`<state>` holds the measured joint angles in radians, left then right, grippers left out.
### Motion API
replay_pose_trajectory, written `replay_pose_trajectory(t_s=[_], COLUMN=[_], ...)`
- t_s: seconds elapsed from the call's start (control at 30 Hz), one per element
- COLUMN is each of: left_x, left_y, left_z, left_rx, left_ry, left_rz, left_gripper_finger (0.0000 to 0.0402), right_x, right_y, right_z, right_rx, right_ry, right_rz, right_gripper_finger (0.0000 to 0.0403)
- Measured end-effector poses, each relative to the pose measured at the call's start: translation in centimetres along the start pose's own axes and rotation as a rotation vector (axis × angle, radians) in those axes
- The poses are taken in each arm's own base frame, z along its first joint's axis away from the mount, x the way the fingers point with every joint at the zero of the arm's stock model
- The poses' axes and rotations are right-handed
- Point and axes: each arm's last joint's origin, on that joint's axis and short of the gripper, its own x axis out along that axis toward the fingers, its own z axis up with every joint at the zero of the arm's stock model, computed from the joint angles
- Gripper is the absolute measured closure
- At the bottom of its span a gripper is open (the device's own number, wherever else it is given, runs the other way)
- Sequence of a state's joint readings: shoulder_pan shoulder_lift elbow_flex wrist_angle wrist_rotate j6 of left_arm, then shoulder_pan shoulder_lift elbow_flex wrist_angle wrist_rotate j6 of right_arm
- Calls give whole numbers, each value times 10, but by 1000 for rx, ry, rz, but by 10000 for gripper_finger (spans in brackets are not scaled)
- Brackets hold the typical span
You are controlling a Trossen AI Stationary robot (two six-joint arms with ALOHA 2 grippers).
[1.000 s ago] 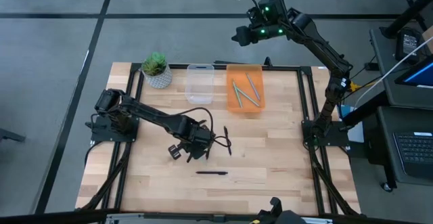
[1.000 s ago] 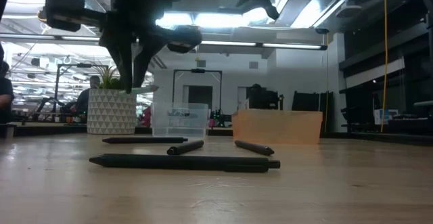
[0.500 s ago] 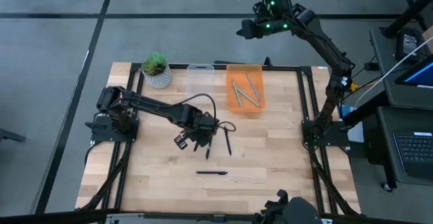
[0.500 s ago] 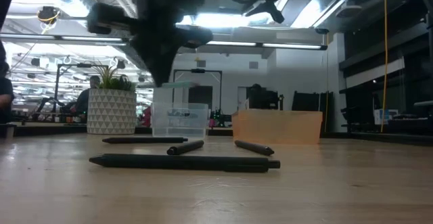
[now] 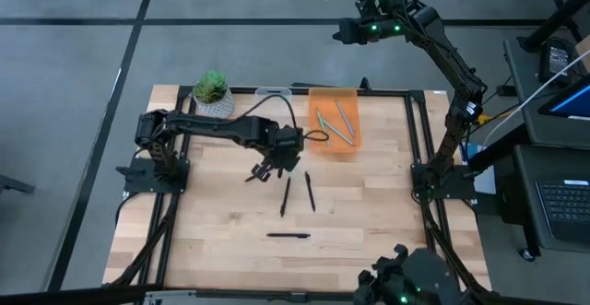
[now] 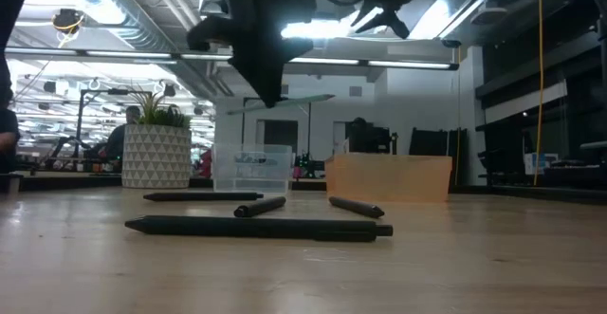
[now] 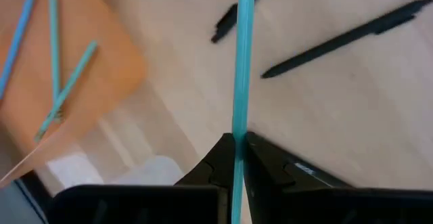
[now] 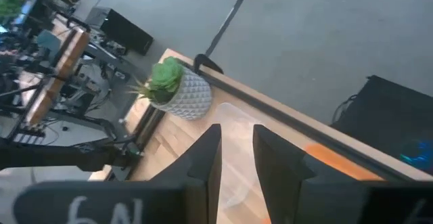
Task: Sort pens & pencils
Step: Put the light green pencil into the orange bin
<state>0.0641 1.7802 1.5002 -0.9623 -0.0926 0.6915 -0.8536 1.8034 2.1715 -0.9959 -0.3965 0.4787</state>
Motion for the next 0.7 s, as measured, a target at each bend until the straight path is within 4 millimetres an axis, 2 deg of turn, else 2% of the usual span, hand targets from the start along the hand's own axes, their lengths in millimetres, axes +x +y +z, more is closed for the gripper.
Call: replay_pose_trajectory(t_s=[0.27,0.7], left_x=[1,-5], left_y=[24,68], left_z=[-8,-10], left_rx=[-47,-175], left_ry=[-57,-267], left_rz=[81,319], left_gripper_finger=[385,385], right_x=[-8,-12], right_y=[-18,-26], right_z=[6,9], right_rx=[3,-57], right_ry=[-4,-12], right_rz=[-50,-71], right_gripper_finger=[315,315])
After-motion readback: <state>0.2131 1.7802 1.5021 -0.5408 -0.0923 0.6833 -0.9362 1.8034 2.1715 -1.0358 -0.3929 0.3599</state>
